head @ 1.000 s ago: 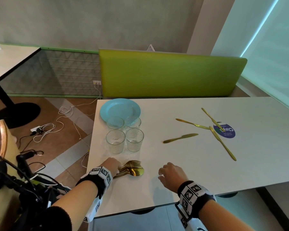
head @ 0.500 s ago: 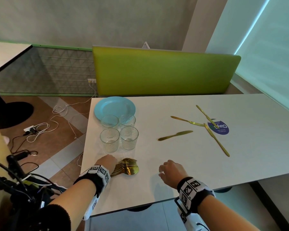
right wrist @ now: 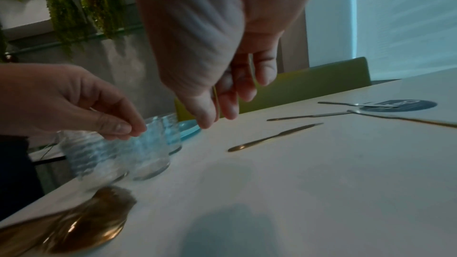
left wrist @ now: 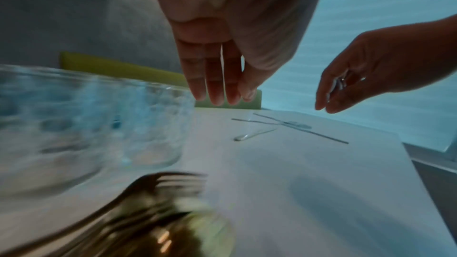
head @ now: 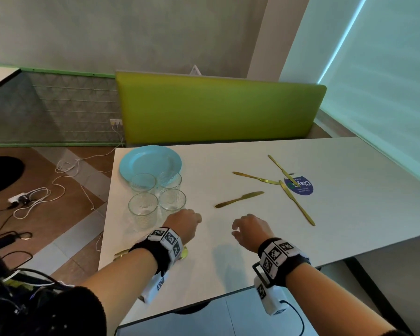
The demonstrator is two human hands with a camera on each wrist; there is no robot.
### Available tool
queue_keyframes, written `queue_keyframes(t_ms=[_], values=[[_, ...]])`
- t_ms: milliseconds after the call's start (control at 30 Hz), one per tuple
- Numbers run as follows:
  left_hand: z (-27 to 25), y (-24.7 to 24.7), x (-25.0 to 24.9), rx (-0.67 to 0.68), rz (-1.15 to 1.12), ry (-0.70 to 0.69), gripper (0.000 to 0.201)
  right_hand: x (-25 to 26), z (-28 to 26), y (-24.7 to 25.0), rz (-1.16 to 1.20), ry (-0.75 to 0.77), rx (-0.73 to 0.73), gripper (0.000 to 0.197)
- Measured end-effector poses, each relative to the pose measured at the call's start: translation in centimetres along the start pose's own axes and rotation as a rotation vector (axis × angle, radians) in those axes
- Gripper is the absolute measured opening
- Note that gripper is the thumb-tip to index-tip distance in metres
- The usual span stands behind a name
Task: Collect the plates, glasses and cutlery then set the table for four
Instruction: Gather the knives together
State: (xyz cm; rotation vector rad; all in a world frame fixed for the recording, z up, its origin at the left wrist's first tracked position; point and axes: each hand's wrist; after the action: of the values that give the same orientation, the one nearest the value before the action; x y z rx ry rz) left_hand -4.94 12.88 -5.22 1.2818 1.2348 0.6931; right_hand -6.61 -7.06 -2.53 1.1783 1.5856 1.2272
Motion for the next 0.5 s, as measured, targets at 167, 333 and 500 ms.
queue_keyframes(t_ms=[167, 333, 500], values=[[4.4, 1.1, -4.6, -0.006, -0.139, -0.020, 0.033, -4.5, 0.5, 0.9, 0.044, -0.153, -0.009, 0.027], [11.0, 1.5, -8.8, 0.001, -0.246, 0.019, 0.030, -10.8, 2.7, 0.4, 0.119, -0.300, 0.021, 0.025], [17.3, 1.6, -12.4, 0.013, -0.318, 0.062, 0.031, -18.1, 6.0, -0.5, 0.176, -0.476, 0.102, 0.027]])
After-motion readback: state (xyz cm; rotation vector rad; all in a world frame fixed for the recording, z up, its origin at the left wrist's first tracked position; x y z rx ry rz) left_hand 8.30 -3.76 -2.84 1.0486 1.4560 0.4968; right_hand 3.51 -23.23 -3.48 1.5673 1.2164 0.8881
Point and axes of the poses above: each hand's wrist, its own z-axis towards the middle knuckle, its own y-axis out of the back of the hand, x = y × z, and after that the axes turned 5 degrees about -z, right-handed
